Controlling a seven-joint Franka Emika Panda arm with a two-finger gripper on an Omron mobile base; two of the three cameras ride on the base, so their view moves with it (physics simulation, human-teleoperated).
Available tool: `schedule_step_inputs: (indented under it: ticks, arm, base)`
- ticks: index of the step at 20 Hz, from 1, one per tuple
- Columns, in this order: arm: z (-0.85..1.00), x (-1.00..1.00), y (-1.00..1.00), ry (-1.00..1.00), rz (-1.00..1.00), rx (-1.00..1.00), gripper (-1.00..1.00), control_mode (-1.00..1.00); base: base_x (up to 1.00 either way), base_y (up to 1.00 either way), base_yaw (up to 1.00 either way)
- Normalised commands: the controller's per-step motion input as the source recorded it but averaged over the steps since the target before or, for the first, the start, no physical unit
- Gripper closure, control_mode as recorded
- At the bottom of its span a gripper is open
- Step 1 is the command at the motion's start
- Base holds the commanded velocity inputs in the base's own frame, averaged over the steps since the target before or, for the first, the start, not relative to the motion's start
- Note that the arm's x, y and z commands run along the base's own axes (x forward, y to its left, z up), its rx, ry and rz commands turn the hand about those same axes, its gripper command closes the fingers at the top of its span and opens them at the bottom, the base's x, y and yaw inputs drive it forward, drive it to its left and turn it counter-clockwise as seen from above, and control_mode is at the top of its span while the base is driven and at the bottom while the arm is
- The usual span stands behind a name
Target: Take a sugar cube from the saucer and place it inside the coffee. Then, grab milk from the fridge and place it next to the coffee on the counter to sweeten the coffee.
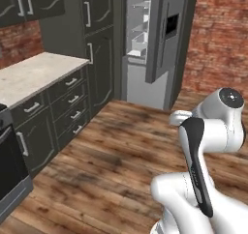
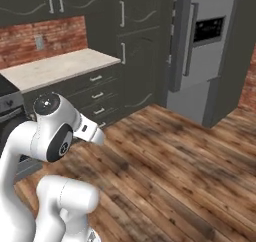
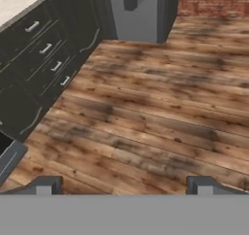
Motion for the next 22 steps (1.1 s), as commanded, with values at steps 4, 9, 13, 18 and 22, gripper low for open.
schedule_step_inputs:
  ticks: [4,9,13,18,22]
  arm:
    - [0.00,0.00,0.00,0.00,0.00,0.00,-1.00,1.00]
    - [0.00,0.00,0.00,0.00,0.00,0.00,-1.00,1.00]
    - [0.00,0.00,0.00,0.00,0.00,0.00,-1.00,1.00]
    - [0.00,0.00,0.00,0.00,0.00,0.00,-1.00,1.00]
    - [0.00,0.00,0.00,0.00,0.00,0.00,-1.00,1.00]
  base:
    - [1.00,0.17,-0.27]
    - [1.00,0.34,-0.24]
    - [1.00,0.39,-0.22]
    - [1.00,0.38,-0.21]
    - [1.00,0.33,-0.20]
